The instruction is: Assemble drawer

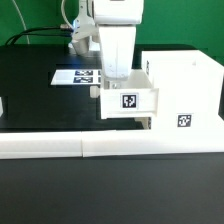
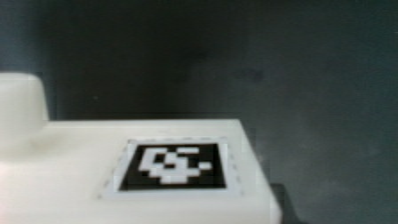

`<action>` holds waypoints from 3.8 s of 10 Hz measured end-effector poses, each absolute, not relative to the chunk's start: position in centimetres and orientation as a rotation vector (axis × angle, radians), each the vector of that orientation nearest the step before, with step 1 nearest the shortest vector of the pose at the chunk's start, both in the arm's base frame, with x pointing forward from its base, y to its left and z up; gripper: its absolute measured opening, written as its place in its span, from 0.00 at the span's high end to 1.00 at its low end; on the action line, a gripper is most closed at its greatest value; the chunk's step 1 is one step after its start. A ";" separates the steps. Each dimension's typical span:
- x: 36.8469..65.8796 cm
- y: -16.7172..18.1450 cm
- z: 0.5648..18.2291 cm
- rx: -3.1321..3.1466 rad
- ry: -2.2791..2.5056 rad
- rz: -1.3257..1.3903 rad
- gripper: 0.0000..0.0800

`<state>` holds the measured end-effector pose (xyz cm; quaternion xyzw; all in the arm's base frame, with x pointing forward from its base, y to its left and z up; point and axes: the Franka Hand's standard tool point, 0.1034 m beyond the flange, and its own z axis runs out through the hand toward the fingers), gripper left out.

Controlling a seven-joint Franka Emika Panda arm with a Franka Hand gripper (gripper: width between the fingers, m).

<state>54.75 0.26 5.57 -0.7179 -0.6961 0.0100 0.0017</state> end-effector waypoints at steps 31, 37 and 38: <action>54.6 0.1 5.4 -2.247 -2.216 0.047 0.95; 54.6 -0.1 5.4 -2.252 -2.212 0.046 0.95; 54.5 -0.1 5.4 -2.250 -2.208 0.055 0.95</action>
Offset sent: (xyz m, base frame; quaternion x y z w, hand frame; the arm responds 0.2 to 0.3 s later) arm -0.0120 -0.0029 0.0006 -0.0293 0.0431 0.0336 0.9981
